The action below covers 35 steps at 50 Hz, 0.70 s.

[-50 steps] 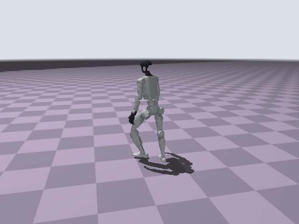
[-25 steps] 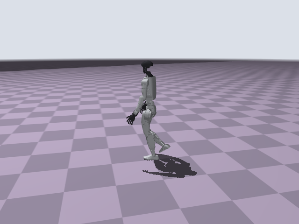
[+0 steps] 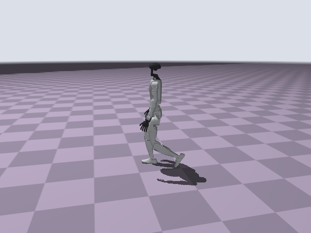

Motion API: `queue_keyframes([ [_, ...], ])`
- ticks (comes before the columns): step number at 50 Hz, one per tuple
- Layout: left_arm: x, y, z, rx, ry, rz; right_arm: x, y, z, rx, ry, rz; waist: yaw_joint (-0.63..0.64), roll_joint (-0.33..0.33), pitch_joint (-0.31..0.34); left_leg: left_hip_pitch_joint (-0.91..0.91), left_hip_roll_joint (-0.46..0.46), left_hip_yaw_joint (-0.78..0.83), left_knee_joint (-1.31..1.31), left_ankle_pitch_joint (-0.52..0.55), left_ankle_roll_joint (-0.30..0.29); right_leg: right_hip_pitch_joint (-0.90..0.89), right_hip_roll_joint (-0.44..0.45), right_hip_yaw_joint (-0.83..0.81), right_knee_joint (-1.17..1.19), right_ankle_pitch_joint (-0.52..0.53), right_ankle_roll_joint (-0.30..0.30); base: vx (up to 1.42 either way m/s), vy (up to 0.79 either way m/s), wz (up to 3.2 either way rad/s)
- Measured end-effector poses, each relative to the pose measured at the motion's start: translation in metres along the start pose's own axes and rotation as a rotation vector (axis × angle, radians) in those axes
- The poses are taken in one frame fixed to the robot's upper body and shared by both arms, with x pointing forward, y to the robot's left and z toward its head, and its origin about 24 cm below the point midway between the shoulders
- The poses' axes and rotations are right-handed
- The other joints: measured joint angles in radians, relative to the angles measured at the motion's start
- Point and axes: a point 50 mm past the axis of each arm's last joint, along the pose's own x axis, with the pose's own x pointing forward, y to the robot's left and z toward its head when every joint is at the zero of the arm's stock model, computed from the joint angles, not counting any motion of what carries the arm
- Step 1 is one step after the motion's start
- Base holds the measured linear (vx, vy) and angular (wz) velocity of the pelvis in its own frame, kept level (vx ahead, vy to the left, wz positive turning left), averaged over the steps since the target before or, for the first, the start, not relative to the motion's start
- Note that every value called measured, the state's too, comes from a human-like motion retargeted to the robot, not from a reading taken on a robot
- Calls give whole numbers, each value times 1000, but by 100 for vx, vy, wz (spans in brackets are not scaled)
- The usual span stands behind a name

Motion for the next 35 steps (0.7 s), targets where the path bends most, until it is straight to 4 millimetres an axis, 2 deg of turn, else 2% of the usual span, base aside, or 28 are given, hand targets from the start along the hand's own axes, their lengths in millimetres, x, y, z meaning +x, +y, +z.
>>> queue_keyframes([
  [2, 0, 3, 4, -3, -21, 16, -1, -4, -2, 1, 0, -25, 21, 29, 2, -87, 106, 39, 190, 79, 2, 29, 34, -15, 28, -50, -37, 56, -11, 14],
  [3, 1, 4, 9, -4, -41, 25, -1, -7, -1, -1, -2, -38, 31, 35, 5, -140, 168, 62, 276, 75, 37, 49, 44, -22, 32, -71, -49, 57, -13, 34],
  [6, 3, 11, 31, -15, -117, 53, 1, -15, 6, -11, -9, -65, 71, 29, 19, -303, 314, 119, 437, -75, 171, 121, 56, -29, 22, -125, -70, 57, -12, 43],
  [8, 5, 18, 51, -33, -171, 74, 5, -19, 21, -4, -32, -72, 88, -17, 28, -412, 307, 158, 425, -182, 230, 185, 20, -22, -41, -144, -70, 60, -6, 58],
  [10, 5, 17, 55, -52, -191, 77, 7, -17, 32, -4, -56, -67, 112, -31, 33, -492, 296, 195, 352, -270, 245, 225, 8, -17, -40, -183, -71, 61, 1, 34],
  [13, 5, 11, 53, -62, -179, 61, 10, -15, 56, -8, -120, -54, 113, -89, 36, -564, 199, 278, 88, -289, 222, 288, -64, -14, -59, -241, -61, 64, 5, 36],
  [18, 5, -7, 26, -25, -73, 0, 12, -8, 100, -83, -246, -32, 80, -163, -5, -580, -10, 371, -515, -164, 154, 306, -162, -20, 11, -333, -33, 62, 11, 29],
  [22, 0, -17, -3, -36, 35, -32, 10, 4, 120, -113, -314, 3, 76, -199, -42, -591, -64, 397, -575, -125, 173, 288, -217, -26, 166, -383, -15, 66, 12, 0],
  [25, -4, -19, -21, -87, 103, -42, 10, 18, 118, -117, -305, 56, 69, -258, -71, -557, -123, 428, -532, -80, 226, 262, -320, -23, 362, -341, 23, 71, 11, 13],
  [27, -5, -16, -25, -141, 118, -37, 10, 29, 108, -123, -267, 117, 53, -315, -74, -492, -210, 447, -565, -75, 265, 213, -438, -15, 569, -174, 65, 68, 13, 47],
  [28, -5, -10, -24, -172, 111, -26, 11, 35, 104, -127, -249, 156, 36, -370, -61, -408, -307, 461, -680, -39, 286, 170, -523, 25, 697, -62, 98, 67, 14, 67],
  [30, -4, -6, -18, -195, 85, -4, 10, 42, 91, -140, -203, 199, 5, -409, -52, -328, -396, 452, -728, -45, 307, 93, -609, 63, 881, 67, 105, 68, 11, 70],
  [32, -1, 4, -5, -204, 36, 38, 10, 45, 83, -158, -173, 219, -20, -412, -33, -222, -448, 417, -811, -44, 306, 7, -640, 100, 976, 40, 78, 70, 11, 29],
  [33, 1, 11, 7, -212, 0, 69, 11, 43, 84, -170, -171, 221, -22, -397, -11, -114, -469, 382, -949, -3, 299, -32, -626, 118, 985, 4, 62, 70, 11, 5],
  [35, 3, 18, 20, -210, -53, 101, 10, 44, 73, -179, -144, 222, -49, -399, 5, -20, -502, 343, -1013, 6, 285, -109, -635, 141, 965, -99, 35, 68, 7, 26],
])
